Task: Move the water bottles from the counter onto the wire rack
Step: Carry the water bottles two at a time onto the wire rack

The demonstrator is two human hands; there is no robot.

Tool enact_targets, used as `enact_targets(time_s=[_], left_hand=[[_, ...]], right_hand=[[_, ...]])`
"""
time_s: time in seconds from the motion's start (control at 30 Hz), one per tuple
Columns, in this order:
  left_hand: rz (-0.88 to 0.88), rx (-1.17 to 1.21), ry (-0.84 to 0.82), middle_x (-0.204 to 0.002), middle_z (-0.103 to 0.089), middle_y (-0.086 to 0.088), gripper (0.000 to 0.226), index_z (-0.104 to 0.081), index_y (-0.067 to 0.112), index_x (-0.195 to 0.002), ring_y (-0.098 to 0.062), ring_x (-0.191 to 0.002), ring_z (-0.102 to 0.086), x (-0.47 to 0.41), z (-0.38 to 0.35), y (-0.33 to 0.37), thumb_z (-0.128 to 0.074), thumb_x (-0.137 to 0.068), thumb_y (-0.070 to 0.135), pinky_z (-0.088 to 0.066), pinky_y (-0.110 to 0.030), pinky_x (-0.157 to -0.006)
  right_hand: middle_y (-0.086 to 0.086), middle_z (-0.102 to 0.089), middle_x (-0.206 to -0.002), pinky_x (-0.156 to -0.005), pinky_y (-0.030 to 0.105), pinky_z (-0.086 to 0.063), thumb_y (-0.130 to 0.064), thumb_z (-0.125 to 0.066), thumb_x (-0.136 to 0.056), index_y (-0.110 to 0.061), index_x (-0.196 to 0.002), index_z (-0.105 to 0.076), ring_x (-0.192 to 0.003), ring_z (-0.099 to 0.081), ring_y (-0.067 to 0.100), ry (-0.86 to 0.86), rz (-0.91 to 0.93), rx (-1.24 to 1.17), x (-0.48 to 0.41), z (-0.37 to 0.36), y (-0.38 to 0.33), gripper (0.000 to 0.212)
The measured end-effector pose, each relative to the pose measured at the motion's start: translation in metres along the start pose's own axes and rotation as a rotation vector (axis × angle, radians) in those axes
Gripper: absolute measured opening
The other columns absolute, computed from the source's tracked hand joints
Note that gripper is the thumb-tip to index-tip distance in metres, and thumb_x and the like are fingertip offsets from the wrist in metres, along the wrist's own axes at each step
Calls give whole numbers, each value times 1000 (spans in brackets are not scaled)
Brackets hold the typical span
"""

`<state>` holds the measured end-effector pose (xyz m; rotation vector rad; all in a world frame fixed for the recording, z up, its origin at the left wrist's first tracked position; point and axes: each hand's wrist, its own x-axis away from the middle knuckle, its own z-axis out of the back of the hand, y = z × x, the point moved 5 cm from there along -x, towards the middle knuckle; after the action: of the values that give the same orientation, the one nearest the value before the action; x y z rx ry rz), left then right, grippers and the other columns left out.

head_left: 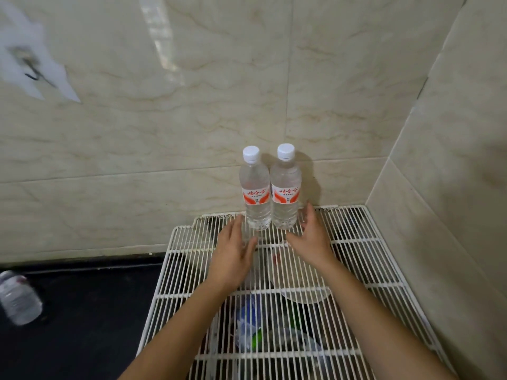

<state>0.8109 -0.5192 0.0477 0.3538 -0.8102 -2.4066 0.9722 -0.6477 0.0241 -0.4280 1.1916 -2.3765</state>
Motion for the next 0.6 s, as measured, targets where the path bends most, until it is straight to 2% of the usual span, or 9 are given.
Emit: enact_targets(time_s=[0.07,0.1,0.2,0.27,0.37,0.43,0.6], left_hand=[[-105,-252,69,-164,-27,-9,67,-20,21,-159,-26,-151,-25,22,27,1,-28,-103,56,-25,-43,-122],[-133,-322,112,-163,-28,-11,68,-23,19,-158,-28,-152,-25,32,42,-1,-23,-102,57,-21,-44,-123],[-90,-412,222,-164,-27,-15,72,-27,15,-158,-32,-153,-22,57,96,-20,-18,-101,59,-24,-51,-123],[-31,-452,301,-163,-28,-18,74,-30,12,-157,-35,-152,-23,81,136,-36,-18,-101,59,-28,-54,-120],[53,-511,430,-159,-34,-23,71,-39,8,-152,-42,-147,-31,138,197,-64,-24,-101,55,-35,-60,-113],[105,-542,508,-156,-38,-25,70,-43,8,-150,-44,-145,-34,189,234,-87,-28,-100,55,-36,-63,-110],[194,-673,653,-156,-39,-24,67,-46,11,-149,-42,-145,-34,352,330,-161,-34,-99,54,-33,-61,-111]], right_hand=[[3,-9,-169,-123,52,-18,-31,-66,-94,-26,-162,-1,-155,-12,29,74,-24,-34,7,8,-11,94],[4,-5,-170,-122,49,-15,-28,-61,-97,-22,-162,-2,-156,-8,29,172,1,-34,14,14,-23,88],[11,-1,-169,-125,51,-15,-29,-55,-99,-15,-161,-4,-155,-5,31,493,196,-50,48,26,-77,81],[19,2,-167,-124,51,-12,-41,-54,-97,-11,-159,-6,-154,-3,34,561,350,-44,73,14,-116,84],[29,1,-164,-124,48,-7,-50,-55,-94,-4,-159,-12,-154,-1,39,494,579,35,115,-26,-170,90],[30,2,-164,-124,51,-8,-52,-56,-93,-5,-159,-15,-154,-1,42,430,704,101,149,-65,-203,90],[27,3,-165,-124,56,-4,-52,-54,-95,-6,-159,-17,-154,2,43,265,869,142,270,-183,-286,87]])
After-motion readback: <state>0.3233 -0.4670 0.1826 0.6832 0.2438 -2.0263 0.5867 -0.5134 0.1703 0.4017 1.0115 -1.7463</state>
